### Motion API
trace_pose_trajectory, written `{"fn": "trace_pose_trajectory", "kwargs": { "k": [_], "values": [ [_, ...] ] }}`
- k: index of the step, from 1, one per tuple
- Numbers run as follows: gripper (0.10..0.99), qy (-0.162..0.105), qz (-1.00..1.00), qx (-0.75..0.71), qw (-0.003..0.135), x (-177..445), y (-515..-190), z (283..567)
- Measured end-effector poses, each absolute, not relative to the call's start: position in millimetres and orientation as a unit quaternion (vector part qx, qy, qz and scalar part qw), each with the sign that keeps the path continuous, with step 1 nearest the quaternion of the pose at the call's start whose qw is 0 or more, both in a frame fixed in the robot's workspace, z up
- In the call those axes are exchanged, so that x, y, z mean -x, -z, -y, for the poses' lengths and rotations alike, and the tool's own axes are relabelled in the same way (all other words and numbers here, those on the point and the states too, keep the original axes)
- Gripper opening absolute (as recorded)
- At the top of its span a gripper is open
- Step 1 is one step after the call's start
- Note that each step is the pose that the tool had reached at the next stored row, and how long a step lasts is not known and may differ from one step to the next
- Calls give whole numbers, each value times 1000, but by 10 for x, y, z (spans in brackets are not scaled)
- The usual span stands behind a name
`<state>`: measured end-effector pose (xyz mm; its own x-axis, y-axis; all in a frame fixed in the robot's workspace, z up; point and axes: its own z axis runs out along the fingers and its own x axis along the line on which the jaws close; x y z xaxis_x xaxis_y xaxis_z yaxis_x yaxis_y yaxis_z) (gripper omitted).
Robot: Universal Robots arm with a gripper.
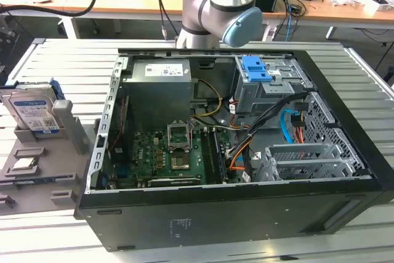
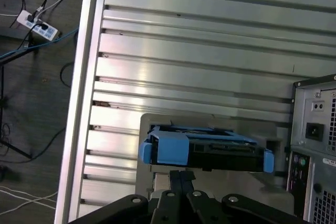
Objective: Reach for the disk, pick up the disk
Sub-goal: 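Pick up the disk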
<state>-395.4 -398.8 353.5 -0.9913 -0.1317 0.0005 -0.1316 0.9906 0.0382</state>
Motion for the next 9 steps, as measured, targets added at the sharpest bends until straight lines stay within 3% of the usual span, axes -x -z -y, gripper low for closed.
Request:
{"fn": "trace_pose_trajectory", "kwargs": {
  "k": [9],
  "values": [
    [106, 19, 994, -106, 2, 3954, -3535, 3988]
  ]
}}
